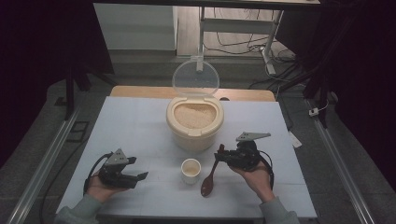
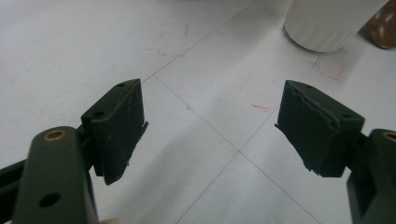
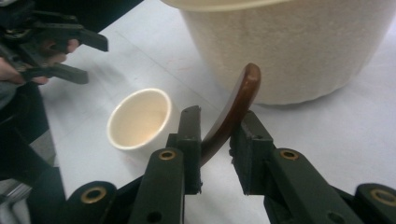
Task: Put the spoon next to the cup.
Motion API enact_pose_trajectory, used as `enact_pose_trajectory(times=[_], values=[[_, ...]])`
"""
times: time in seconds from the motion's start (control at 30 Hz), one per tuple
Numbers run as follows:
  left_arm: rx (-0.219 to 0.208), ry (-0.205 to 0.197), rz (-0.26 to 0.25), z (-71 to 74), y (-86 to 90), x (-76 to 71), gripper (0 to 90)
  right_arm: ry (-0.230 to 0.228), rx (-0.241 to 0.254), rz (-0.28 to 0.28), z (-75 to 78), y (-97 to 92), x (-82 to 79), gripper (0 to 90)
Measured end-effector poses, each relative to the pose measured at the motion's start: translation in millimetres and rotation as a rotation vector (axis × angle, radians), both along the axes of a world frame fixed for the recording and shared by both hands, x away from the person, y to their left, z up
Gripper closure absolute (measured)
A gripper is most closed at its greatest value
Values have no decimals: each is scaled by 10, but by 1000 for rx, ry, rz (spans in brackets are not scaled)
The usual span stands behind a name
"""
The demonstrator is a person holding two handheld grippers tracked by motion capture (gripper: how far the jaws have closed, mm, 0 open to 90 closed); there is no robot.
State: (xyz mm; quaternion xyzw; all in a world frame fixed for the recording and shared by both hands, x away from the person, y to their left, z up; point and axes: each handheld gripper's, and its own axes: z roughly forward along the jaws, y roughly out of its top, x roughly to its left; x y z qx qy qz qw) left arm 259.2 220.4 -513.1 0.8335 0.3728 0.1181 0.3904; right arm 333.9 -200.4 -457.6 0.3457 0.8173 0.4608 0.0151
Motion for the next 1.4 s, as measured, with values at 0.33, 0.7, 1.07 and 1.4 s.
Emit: enact_pose_trajectory(times=[0.33, 0.7, 1.07, 1.4], values=[[3, 3, -3, -5, -4, 3, 227, 2, -7, -43, -127, -4, 77, 701], [4, 6, -3, -10, -3, 7, 227, 38, -21, -75, -289, 0, 217, 658], [7, 10, -5, -15, -6, 10, 226, 46, -67, -106, -400, 51, 298, 617], [7, 13, -6, -22, -3, 16, 226, 72, -126, -137, -511, 108, 361, 568]])
